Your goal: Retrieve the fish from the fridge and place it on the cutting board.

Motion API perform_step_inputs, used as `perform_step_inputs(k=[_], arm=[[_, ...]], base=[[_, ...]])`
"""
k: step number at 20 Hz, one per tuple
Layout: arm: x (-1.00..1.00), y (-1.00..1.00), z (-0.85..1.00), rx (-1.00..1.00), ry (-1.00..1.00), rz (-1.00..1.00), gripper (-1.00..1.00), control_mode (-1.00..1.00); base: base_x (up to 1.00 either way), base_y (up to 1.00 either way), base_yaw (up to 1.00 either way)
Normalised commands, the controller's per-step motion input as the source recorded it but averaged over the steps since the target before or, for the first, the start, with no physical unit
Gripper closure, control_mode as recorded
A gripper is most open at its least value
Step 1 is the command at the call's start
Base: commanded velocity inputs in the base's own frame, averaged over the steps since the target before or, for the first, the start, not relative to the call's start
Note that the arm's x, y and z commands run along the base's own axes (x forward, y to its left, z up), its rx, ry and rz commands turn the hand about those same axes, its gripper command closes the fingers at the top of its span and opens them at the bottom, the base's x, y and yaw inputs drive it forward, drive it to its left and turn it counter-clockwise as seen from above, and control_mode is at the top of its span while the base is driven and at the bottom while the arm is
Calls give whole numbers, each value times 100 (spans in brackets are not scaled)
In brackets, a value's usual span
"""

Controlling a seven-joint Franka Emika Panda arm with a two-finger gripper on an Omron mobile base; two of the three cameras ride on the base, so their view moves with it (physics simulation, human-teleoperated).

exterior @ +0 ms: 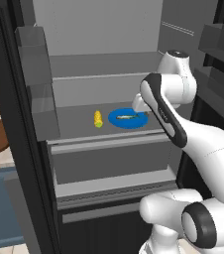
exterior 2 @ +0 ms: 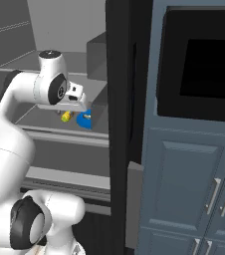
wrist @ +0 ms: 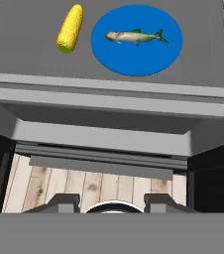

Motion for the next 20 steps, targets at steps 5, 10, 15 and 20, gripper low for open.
perform_step_inputs(k=[5, 10, 15, 20], arm=[[-11, 2, -7, 0, 1, 5, -100, -100], [-11, 0, -21, 0, -4, 13, -100, -100], [-9, 0, -29, -1, -17, 15, -100, -100], [0, 0, -29, -4, -24, 9, -100, -100]], base=[[0, 0, 0], [0, 0, 0], [0, 0, 0], [0, 0, 0]])
